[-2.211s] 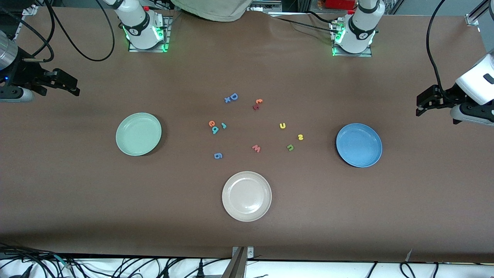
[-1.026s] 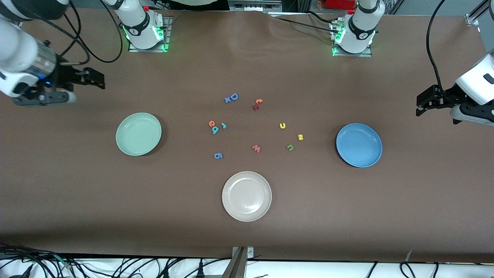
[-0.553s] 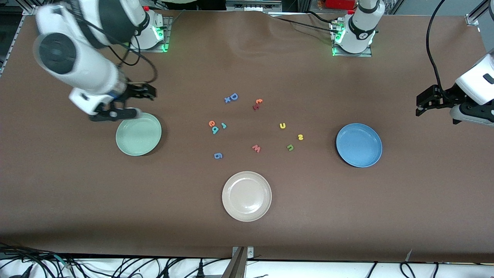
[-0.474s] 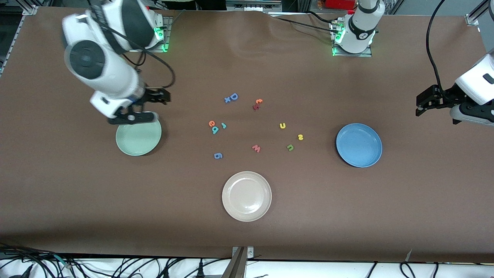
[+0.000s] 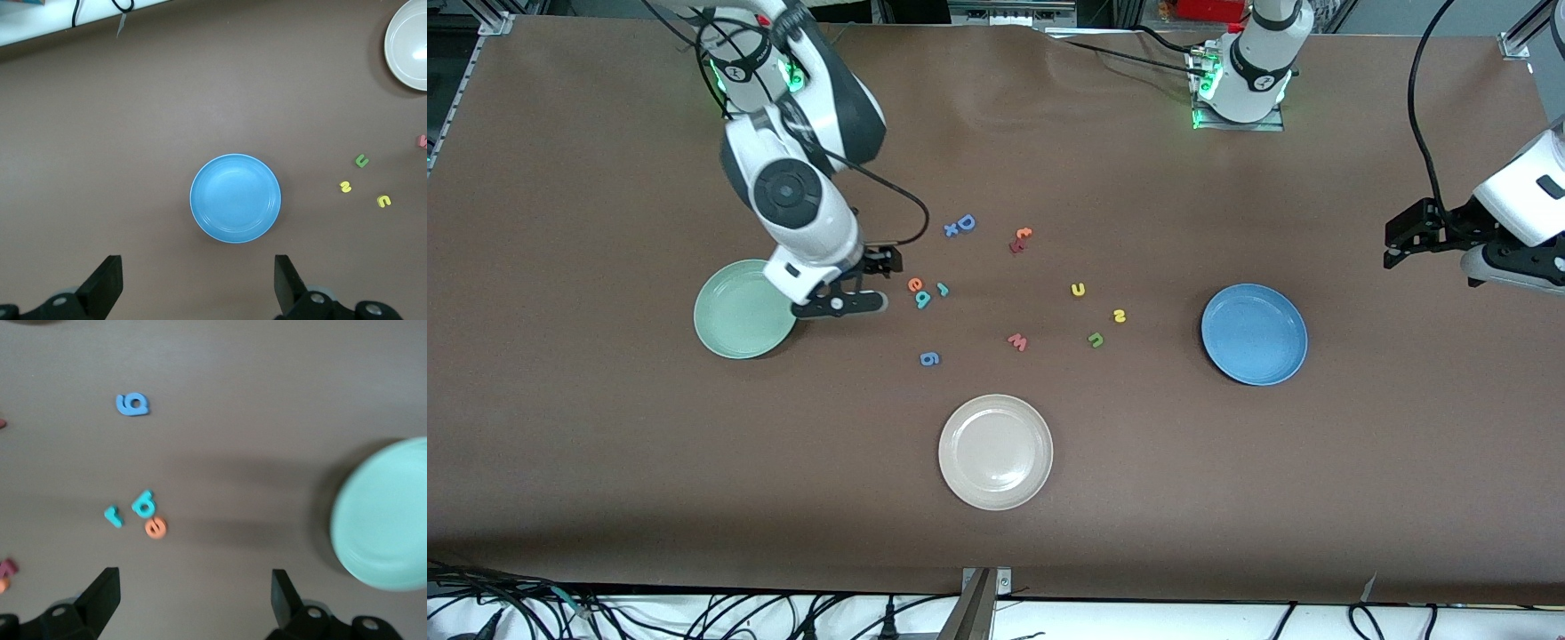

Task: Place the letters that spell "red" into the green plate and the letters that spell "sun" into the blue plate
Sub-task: 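Reach the right gripper to the teal 6 while the left gripper advances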

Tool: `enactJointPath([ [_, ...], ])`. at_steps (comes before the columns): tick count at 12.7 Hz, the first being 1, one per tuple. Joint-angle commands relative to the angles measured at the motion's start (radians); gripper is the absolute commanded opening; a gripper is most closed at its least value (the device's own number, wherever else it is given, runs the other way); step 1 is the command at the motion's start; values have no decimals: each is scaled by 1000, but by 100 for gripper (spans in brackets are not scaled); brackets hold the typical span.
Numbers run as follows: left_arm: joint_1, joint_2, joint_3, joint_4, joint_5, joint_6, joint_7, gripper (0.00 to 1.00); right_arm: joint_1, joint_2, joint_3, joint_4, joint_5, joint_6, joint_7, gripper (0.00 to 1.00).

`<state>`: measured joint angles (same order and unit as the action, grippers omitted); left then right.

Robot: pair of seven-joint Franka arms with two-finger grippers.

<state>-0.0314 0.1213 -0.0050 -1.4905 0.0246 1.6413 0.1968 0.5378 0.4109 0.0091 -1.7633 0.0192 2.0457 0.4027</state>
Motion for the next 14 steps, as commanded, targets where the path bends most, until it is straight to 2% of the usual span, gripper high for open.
enactJointPath([
  [1, 1, 3, 5, -28, -23, -3, 3, 100, 44, 58, -3, -53, 12, 164, 71, 99],
  [6, -10, -9, 5, -184, -23, 166, 4, 100, 103, 158, -3, -76, 4, 342, 116, 98],
  [8, -16, -11, -3, -209, -23, 164, -14, 100, 103, 170, -3, -79, 4, 350, 107, 80],
  [10, -27, -5, -29, -221, -23, 170, -124, 100, 103, 171, -4, -85, 4, 350, 104, 58],
  [11, -35, -3, -55, -241, -23, 181, -187, 100, 103, 171, -4, -85, 2, 349, 104, 55],
  [14, -35, 21, -137, -339, -23, 303, -264, 100, 103, 175, -4, -97, -4, 355, 104, 55],
])
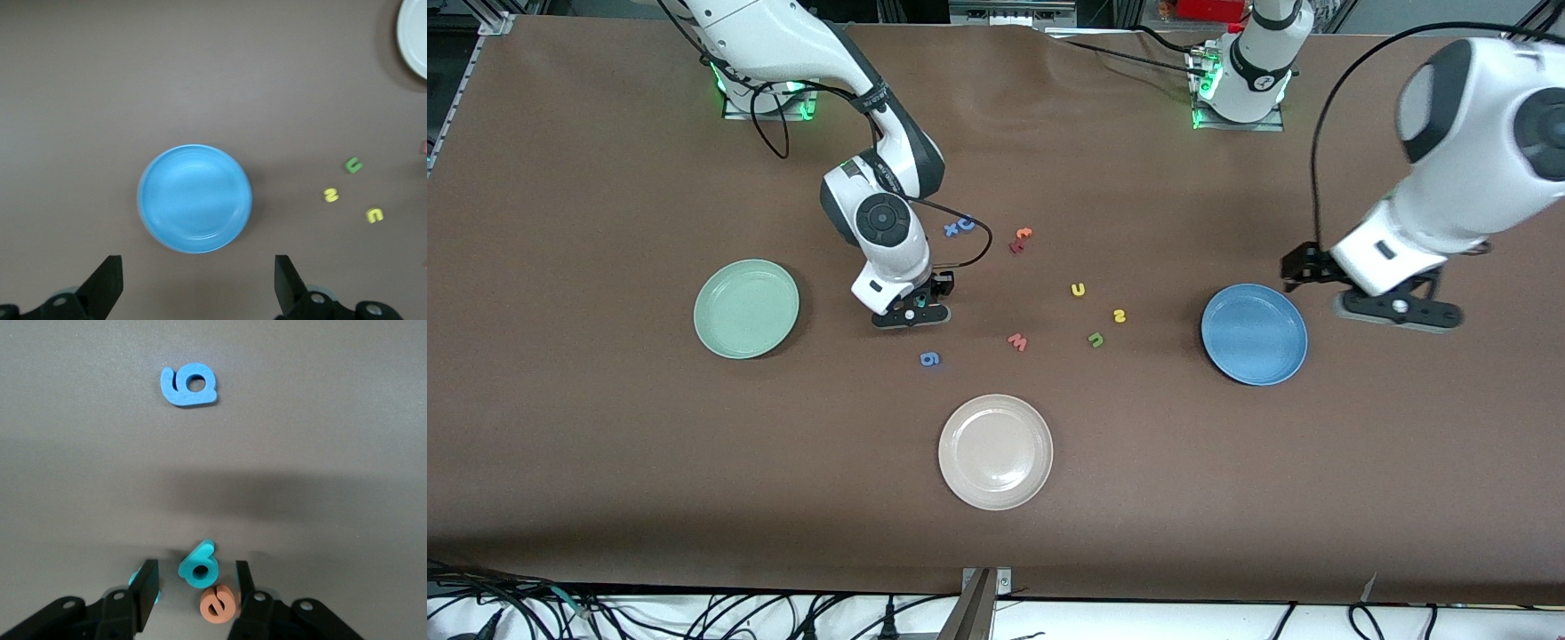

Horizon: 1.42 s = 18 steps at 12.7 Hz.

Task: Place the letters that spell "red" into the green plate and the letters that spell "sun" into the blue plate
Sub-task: 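Reach the right gripper to the teal 6 while the left gripper advances, then grasp the teal 6 with the right gripper while the left reaches yellow 2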

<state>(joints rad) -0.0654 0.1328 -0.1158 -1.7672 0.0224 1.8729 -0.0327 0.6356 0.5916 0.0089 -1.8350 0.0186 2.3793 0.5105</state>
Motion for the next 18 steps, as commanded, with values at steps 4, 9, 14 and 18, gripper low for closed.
enactJointPath([
  [4, -22, 114, -54, -86, -22, 126, -45, 99, 6, 17, -4, -26, -3, 38, -1, 55],
  [9, -69, 200, -54, -97, -118, 160, -146, 99, 7, 34, -4, -26, -3, 75, -1, 55],
  [14, -146, 245, -54, -213, -116, 360, -282, 98, 13, 40, -4, -26, -3, 75, 0, 48],
  [18, -184, 240, -53, -296, -119, 489, -309, 97, 19, 50, -4, -24, -3, 77, 0, 40],
])
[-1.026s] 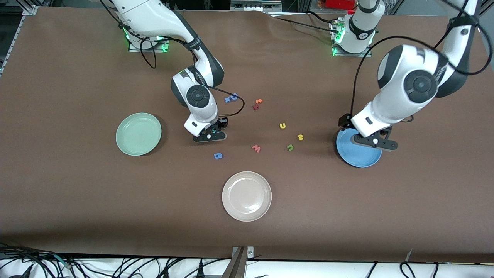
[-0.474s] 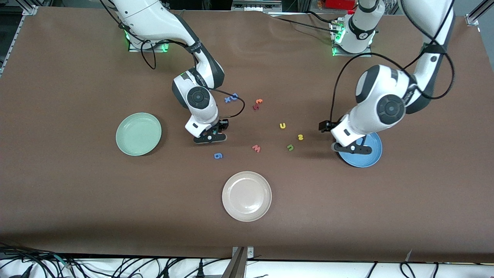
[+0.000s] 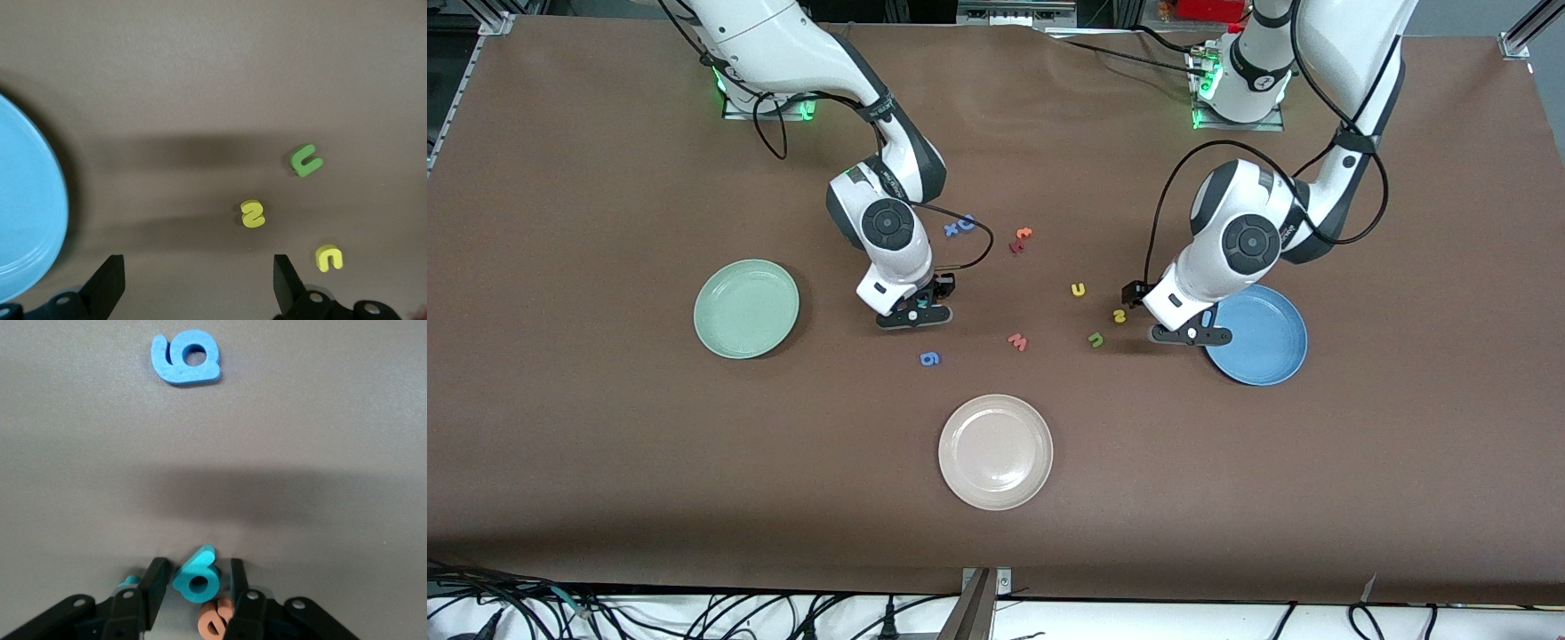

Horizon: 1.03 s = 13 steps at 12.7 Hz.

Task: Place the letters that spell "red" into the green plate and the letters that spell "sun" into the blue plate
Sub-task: 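Grasp the teal 6 with the right gripper while the left reaches yellow 2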

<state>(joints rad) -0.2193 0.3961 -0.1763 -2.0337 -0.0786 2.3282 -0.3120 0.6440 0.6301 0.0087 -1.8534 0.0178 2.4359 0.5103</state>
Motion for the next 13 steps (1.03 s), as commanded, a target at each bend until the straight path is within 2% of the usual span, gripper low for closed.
enactJointPath([
  [1, -47, -20, 8, -29, -17, 46, -89, 94, 11, 11, -4, -6, -2, 20, 1, 31],
  [2, -72, -13, 8, -29, -17, 57, -155, 93, 11, 10, -4, -6, -2, 19, 1, 22],
  [5, -100, 23, 9, -29, -13, 97, -246, 92, 11, 5, -4, -1, -2, 15, -2, 9],
  [9, -101, 41, 11, -68, -9, 160, -251, 79, 3, -61, -25, 6, -1, -44, -13, 9],
  [11, -101, 43, 14, -69, -7, 161, -253, 78, 2, -111, -67, 6, -1, -104, -50, 9],
  [13, -112, 55, 14, -66, -4, 163, -301, 74, -4, -160, -139, 5, 11, -176, -183, 10],
])
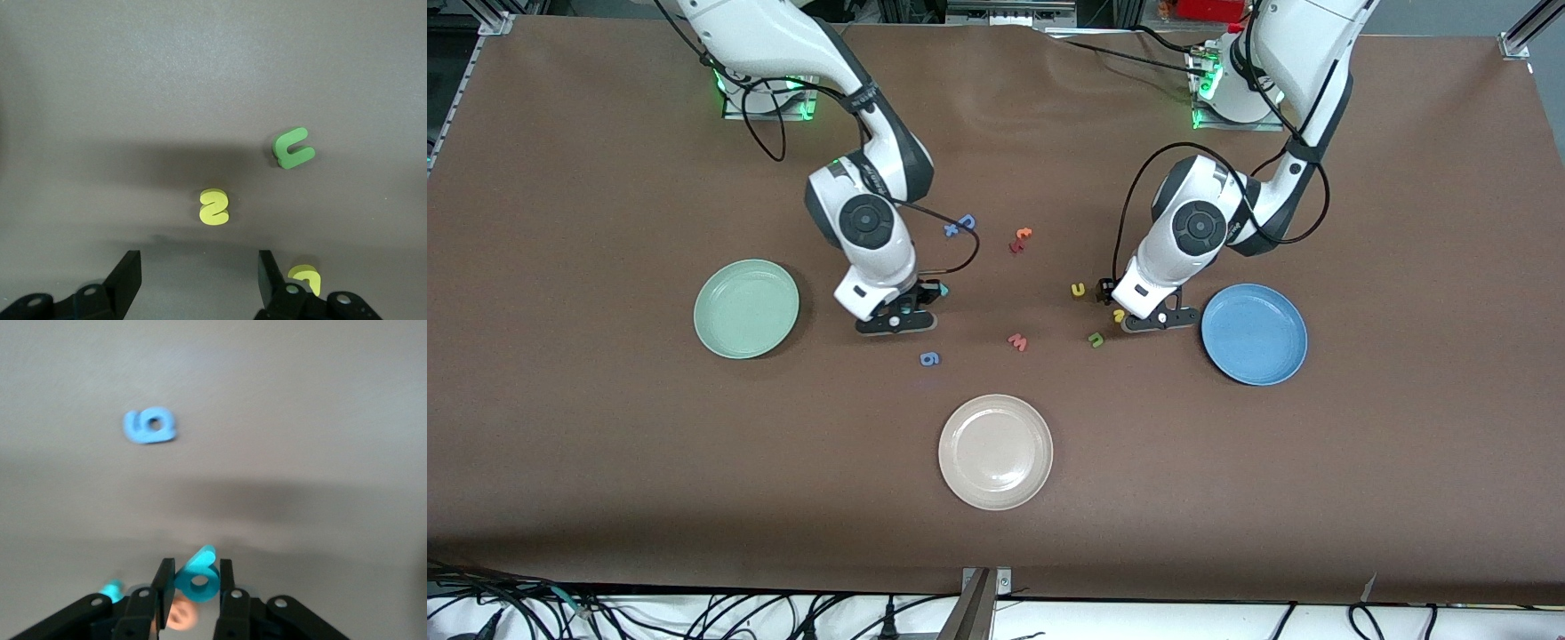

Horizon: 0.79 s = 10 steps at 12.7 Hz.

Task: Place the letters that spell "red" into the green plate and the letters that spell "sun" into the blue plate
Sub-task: 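Grasp the teal 6 with the right gripper while the left reaches yellow 2, then drop the teal 6 on the green plate while the left grasps yellow 2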

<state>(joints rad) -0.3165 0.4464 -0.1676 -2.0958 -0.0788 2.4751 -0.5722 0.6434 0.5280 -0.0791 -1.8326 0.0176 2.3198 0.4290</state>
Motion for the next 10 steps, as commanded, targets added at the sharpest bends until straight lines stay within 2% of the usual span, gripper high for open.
enactJointPath([
  [1, -24, 14, 5, -4, -3, 36, -63, 72, -14, -77, -71, -16, 13, -78, -155, 10],
  [4, -44, 49, 14, -4, -1, 91, -81, 70, -79, -114, -120, -36, 15, -176, -318, 12],
  [6, -44, 55, 20, -3, 19, 93, -80, 66, -143, -147, -143, -94, 15, -198, -435, 15],
  [8, -44, 57, 31, -4, 79, 93, -81, 62, -191, -180, -181, -199, 15, -153, -548, 15],
  [10, -44, 57, 37, -4, 79, 93, -81, 61, -234, -177, -208, -260, 15, -90, -653, 15],
])
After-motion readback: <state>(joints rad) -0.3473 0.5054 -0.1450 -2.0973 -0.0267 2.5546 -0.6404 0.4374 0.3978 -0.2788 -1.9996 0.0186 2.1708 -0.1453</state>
